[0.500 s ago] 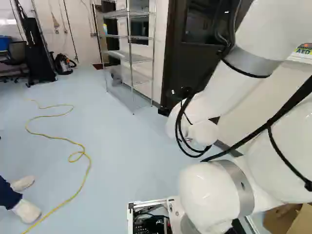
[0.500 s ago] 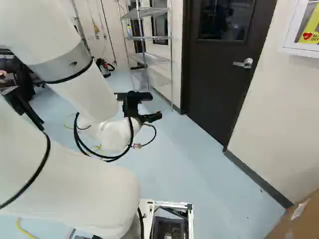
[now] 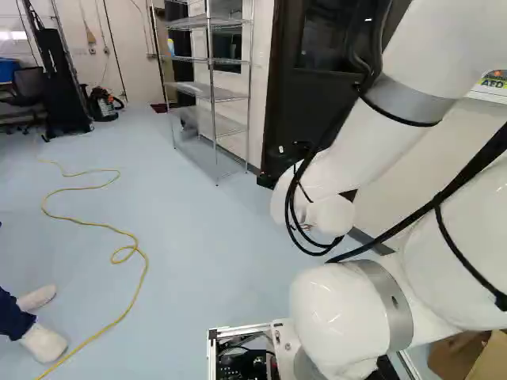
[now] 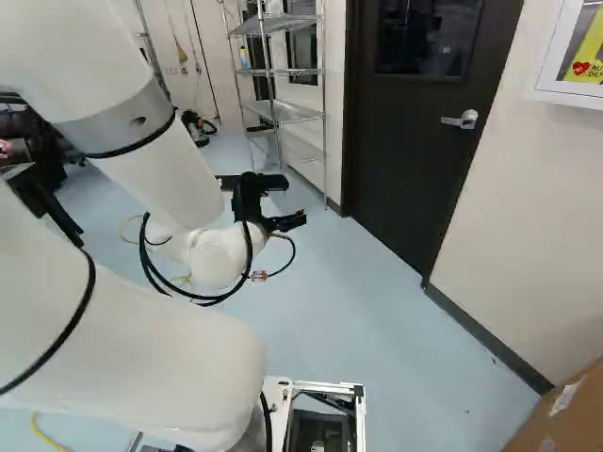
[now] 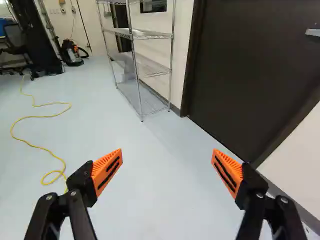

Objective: Open the door and move inside

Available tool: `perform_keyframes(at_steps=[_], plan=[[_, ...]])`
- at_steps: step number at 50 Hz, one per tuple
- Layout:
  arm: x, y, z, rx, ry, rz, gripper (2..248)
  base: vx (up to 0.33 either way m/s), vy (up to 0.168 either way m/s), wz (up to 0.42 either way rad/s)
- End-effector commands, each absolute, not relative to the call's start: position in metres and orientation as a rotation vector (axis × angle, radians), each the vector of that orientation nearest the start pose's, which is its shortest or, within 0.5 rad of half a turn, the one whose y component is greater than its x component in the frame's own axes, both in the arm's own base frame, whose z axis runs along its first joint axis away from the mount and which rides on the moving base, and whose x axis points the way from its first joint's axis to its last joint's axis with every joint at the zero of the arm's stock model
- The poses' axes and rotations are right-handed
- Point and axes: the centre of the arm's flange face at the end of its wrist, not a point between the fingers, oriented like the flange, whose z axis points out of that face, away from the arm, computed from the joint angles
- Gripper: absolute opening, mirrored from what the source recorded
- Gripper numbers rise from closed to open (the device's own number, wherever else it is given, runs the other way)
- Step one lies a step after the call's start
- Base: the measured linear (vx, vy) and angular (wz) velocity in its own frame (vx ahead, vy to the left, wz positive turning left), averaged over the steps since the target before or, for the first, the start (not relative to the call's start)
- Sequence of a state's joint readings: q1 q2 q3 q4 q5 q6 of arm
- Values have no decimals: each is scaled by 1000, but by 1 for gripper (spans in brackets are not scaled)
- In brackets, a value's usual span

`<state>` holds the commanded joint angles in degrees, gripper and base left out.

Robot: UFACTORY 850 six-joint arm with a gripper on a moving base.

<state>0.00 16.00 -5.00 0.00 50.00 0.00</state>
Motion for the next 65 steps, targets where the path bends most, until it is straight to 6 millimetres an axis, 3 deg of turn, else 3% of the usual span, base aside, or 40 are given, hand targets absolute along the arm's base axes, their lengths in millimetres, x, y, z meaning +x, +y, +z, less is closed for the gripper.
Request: perform_keyframes(at_steps=[65], plan=[[270,0,366,-2558,0,-1824,247,0,0,0]])
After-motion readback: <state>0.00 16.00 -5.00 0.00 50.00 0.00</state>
